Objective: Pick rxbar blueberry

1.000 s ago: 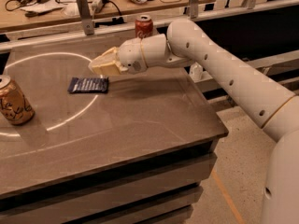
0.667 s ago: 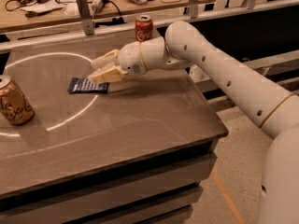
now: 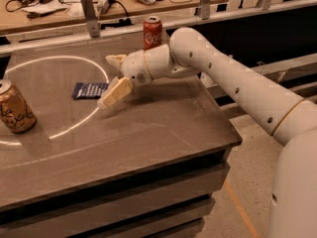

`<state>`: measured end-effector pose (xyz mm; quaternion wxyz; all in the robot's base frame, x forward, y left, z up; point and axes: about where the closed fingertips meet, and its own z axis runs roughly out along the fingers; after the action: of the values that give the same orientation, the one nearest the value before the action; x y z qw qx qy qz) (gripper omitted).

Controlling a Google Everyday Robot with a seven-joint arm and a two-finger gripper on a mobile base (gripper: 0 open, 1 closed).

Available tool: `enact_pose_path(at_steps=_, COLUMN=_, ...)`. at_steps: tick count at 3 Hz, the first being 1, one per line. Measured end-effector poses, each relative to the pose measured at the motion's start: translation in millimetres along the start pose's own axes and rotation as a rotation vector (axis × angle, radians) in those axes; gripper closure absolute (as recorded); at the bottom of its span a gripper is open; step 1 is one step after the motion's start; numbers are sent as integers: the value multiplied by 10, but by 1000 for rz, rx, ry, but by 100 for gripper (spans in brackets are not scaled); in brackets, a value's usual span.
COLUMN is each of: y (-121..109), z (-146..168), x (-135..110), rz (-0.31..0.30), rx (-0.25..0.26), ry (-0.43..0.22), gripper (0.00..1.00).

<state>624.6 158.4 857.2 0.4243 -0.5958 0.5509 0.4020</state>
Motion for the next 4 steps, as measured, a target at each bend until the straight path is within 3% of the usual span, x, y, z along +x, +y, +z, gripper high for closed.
enact_pose_path(at_steps=2, y=32, z=113, x=198, rz=17, rx=-10, ry=58, gripper=2)
enact_pose_path(at_steps=4, y=56, z=129, x=272, rz=31, rx=-8, ry=90, gripper=44)
